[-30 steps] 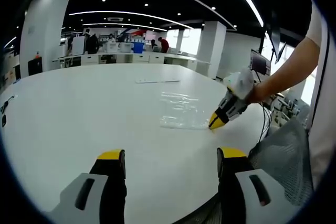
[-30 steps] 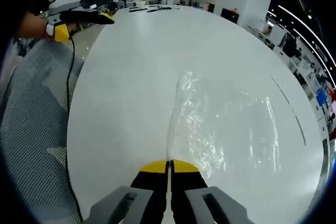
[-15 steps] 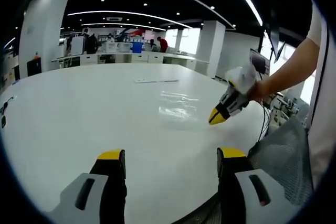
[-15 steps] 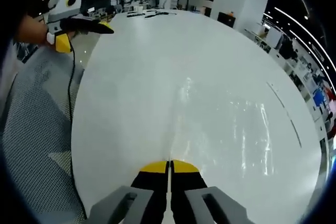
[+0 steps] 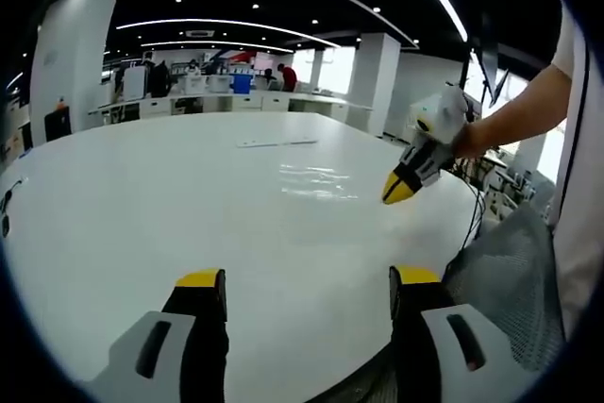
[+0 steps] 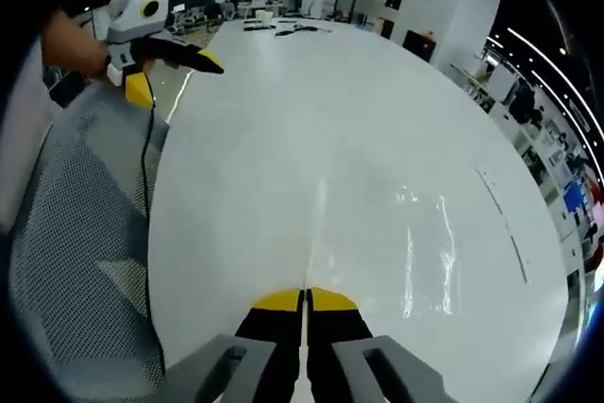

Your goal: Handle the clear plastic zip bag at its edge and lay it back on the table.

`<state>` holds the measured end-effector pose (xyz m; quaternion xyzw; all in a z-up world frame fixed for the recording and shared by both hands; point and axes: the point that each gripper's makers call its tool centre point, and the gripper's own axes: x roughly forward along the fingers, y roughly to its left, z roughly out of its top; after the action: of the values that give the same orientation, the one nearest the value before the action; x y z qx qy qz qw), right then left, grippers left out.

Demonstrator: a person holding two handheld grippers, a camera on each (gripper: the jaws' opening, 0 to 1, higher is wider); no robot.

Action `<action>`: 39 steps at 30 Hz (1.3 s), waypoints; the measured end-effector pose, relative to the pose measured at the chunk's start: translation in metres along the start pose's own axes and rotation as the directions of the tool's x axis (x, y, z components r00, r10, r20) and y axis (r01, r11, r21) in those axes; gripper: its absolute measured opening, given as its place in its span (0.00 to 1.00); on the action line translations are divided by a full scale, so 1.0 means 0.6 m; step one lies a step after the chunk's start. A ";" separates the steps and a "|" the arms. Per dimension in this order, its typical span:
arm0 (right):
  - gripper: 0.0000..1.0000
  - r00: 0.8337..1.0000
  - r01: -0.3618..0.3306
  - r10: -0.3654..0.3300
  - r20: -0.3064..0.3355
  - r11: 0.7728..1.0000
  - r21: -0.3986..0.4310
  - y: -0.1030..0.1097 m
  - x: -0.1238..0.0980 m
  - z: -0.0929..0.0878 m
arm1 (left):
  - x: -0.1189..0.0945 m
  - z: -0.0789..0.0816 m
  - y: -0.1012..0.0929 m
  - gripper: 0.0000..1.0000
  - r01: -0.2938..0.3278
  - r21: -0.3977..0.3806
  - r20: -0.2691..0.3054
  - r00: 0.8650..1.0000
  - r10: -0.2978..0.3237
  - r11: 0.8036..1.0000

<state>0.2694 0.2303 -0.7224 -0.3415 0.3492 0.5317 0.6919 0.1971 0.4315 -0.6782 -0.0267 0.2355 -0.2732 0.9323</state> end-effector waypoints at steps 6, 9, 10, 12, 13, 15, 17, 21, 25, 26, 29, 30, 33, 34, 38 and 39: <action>0.00 1.000 0.014 -0.014 0.017 1.000 -0.023 -0.005 -0.029 0.009 | 0.002 -0.002 -0.005 0.68 0.018 0.012 -0.010 1.000 -0.018 1.000; 0.00 0.999 0.029 -0.028 0.022 0.999 -0.042 -0.009 -0.040 0.012 | 0.002 -0.001 -0.007 0.68 0.020 0.012 -0.011 1.000 -0.020 1.000; 0.00 0.999 0.031 -0.030 0.022 0.999 -0.043 -0.010 -0.043 0.012 | 0.001 -0.001 -0.007 0.68 0.021 0.012 -0.012 1.000 -0.021 1.000; 0.00 0.999 0.036 -0.035 0.026 0.998 -0.050 -0.010 -0.051 0.016 | 0.001 0.001 -0.010 0.67 0.024 0.012 -0.013 1.000 -0.024 1.000; 0.00 0.999 0.038 -0.036 0.028 0.998 -0.055 -0.010 -0.054 0.018 | 0.001 0.002 -0.011 0.67 0.025 0.012 -0.014 1.000 -0.025 1.000; 0.00 0.999 0.041 -0.039 0.027 0.997 -0.070 -0.008 -0.060 0.021 | 0.001 0.004 -0.013 0.66 0.032 0.011 -0.014 0.999 -0.032 0.999; 0.00 0.999 0.045 -0.043 0.027 0.996 -0.082 -0.008 -0.068 0.025 | 0.001 0.004 -0.014 0.65 0.038 0.009 -0.016 0.999 -0.038 0.999; 0.00 0.998 0.055 -0.052 0.039 0.994 -0.091 -0.010 -0.084 0.035 | -0.001 0.008 -0.016 0.64 0.047 0.008 -0.011 0.999 -0.047 0.999; 0.00 0.997 0.071 -0.066 0.050 0.992 -0.103 -0.015 -0.098 0.044 | -0.001 0.022 -0.019 0.64 0.057 0.039 -0.005 0.998 -0.057 0.998; 0.00 0.996 0.075 -0.070 0.051 0.992 -0.106 -0.016 -0.101 0.046 | -0.001 0.026 -0.020 0.64 0.061 0.041 -0.001 0.998 -0.061 0.997; 0.00 0.995 0.090 -0.084 0.061 0.990 -0.111 -0.026 -0.114 0.053 | 0.000 0.043 -0.017 0.64 0.066 0.060 0.010 0.998 -0.067 0.996; 0.00 0.994 0.094 -0.086 0.066 0.989 -0.114 -0.029 -0.119 0.056 | 0.000 0.048 -0.016 0.64 0.068 0.063 0.012 0.998 -0.069 0.996; 0.00 0.992 0.110 -0.101 0.076 0.986 -0.125 -0.036 -0.132 0.064 | 0.001 0.069 -0.013 0.64 0.081 0.084 0.018 0.996 -0.082 0.993; 0.00 0.991 0.117 -0.107 0.080 0.984 -0.131 -0.040 -0.136 0.067 | 0.001 0.076 -0.014 0.63 0.087 0.091 0.020 0.996 -0.089 0.992; 0.00 0.989 0.129 -0.116 0.089 0.980 -0.149 -0.051 -0.156 0.078 | 0.004 0.110 -0.015 0.62 0.111 0.145 0.030 0.993 -0.116 0.983; 0.00 0.989 0.132 -0.119 0.091 0.980 -0.151 -0.052 -0.160 0.080 | 0.004 0.113 -0.015 0.62 0.113 0.149 0.031 0.992 -0.118 0.982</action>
<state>0.2875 0.2168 -0.6128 -0.3940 0.2555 0.5263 0.7089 0.2254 0.4174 -0.6174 0.0232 0.1942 -0.3430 0.9188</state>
